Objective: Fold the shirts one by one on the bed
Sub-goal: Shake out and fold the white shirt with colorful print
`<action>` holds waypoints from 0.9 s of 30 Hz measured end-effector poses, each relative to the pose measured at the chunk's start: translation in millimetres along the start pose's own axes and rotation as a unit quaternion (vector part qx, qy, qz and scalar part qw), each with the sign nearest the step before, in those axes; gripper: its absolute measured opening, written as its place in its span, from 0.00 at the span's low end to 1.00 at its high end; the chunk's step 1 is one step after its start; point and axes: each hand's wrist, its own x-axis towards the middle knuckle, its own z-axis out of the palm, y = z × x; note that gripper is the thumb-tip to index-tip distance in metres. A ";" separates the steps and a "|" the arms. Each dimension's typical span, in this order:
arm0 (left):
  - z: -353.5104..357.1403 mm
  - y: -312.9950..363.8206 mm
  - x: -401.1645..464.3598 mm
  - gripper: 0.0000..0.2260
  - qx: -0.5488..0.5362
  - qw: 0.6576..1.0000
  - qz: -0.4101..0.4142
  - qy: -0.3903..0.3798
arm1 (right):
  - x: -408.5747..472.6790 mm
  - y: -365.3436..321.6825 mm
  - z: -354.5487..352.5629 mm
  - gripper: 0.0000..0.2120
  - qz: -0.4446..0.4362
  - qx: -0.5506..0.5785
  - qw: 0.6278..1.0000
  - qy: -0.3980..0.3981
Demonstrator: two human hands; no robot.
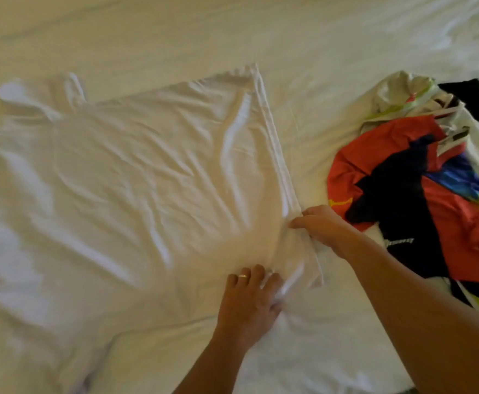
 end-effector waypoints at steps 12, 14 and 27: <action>8.0 13.2 -21.9 0.13 -0.067 0.997 0.004 0.047 | -57.6 95.6 9.4 0.09 -0.054 -0.162 0.982 0.084; 3.2 2.9 -39.0 0.14 -0.103 0.991 -0.062 0.064 | -68.2 100.1 19.2 0.10 -0.038 -0.177 0.973 0.145; -20.4 -230.8 -227.3 0.16 -0.108 0.856 -0.487 0.140 | -129.6 77.5 261.0 0.06 -0.248 -0.405 0.863 0.170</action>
